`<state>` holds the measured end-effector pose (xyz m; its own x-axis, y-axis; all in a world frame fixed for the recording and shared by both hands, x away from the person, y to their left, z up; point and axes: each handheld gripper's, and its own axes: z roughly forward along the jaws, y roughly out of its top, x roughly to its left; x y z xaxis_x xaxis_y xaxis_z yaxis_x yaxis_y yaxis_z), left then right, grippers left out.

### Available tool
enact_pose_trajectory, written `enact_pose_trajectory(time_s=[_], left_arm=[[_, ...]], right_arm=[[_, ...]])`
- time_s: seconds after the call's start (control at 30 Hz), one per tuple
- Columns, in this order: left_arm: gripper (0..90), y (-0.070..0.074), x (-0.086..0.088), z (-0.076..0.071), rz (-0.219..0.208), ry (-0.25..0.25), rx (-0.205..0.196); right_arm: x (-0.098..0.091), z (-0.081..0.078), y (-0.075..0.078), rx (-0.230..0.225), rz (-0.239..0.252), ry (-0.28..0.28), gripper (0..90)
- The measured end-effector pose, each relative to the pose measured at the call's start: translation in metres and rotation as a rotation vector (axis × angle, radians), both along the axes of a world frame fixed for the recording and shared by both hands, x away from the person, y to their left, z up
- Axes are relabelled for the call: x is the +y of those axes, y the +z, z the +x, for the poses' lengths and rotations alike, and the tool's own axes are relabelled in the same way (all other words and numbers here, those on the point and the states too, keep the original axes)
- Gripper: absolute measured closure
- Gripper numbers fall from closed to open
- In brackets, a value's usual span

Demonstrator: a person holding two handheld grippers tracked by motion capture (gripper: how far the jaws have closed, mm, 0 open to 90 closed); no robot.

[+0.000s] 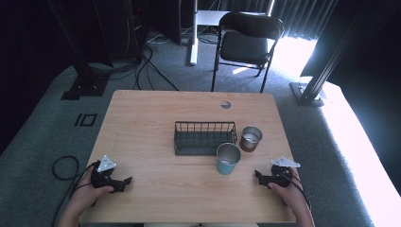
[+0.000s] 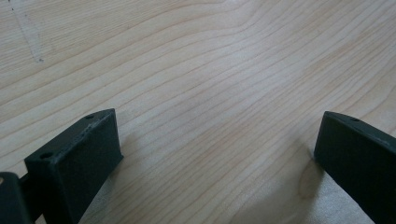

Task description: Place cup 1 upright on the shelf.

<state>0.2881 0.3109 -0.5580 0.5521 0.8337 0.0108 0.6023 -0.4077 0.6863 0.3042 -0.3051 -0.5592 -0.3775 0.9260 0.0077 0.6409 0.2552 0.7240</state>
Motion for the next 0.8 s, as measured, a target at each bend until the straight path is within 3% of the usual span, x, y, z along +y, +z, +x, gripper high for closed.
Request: enact_pose_trajectory(time_s=[0.3, 0.47, 0.53, 0.8], left_arm=[[1.2, 0.0, -0.001, 0.0, -0.001, -0.029, -0.002], [1.2, 0.003, -0.006, 0.0, 0.021, -0.058, -0.012], [1.2, 0.004, -0.008, 0.001, -0.003, -0.072, -0.015], [1.2, 0.011, -0.026, 0.006, -0.021, -0.119, -0.037]], right_arm=[[0.0, 0.0, 0.0, 0.0, 0.0, 0.0, 11.6], [0.0, 0.0, 0.0, 0.0, 0.0, 0.0, 11.6], [0.0, 0.0, 0.0, 0.0, 0.0, 0.0, 11.6], [0.0, 0.0, 0.0, 0.0, 0.0, 0.0, 11.6]])
